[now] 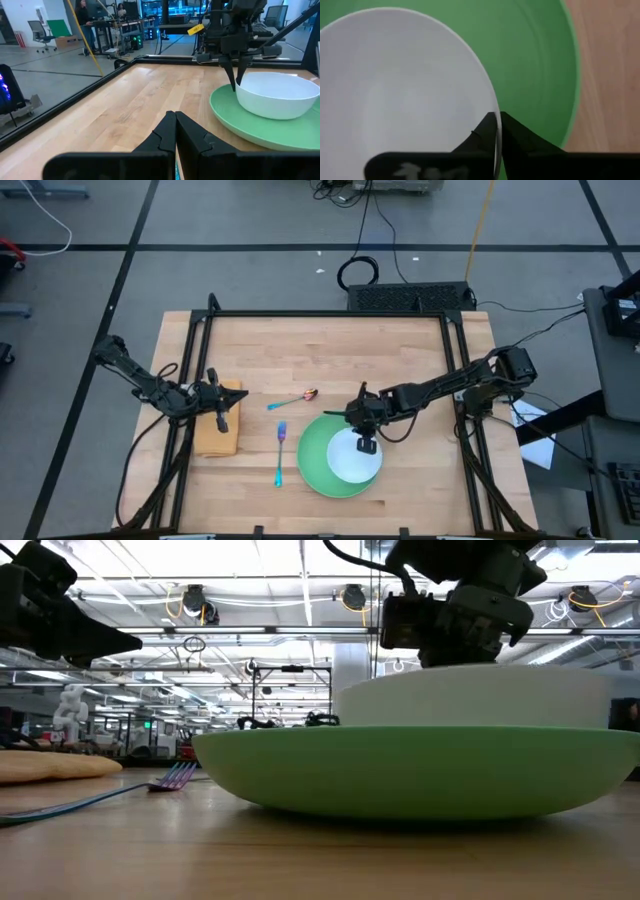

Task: Set table place
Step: Adjust the violet fork and white bowl

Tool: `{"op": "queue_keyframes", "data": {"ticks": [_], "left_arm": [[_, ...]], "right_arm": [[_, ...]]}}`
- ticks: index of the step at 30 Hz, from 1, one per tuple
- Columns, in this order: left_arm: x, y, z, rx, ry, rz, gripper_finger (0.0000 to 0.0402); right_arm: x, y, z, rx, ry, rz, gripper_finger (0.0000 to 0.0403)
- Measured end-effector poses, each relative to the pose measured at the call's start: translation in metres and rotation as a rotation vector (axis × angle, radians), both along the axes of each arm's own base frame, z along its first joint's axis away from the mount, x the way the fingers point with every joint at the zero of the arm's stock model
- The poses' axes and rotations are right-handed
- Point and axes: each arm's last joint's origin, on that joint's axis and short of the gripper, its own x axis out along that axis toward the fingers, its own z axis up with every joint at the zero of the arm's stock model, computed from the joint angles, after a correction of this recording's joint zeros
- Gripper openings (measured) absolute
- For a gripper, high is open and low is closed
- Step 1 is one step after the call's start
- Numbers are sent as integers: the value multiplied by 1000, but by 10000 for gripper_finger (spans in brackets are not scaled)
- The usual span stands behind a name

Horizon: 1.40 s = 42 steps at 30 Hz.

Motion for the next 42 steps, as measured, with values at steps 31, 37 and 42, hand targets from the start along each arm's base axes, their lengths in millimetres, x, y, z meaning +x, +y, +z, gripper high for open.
{"op": "queue_keyframes", "data": {"ticks": [31,37,42], "left_arm": [[0,0,0,8,2,0,10],[0,0,0,7,0,0,10],[0,0,0,8,2,0,10]], "right_arm": [[38,-8,22,-14,-60,43,1],[45,-7,14,-17,-24,47,0],[51,-7,13,-17,-20,47,0]]}}
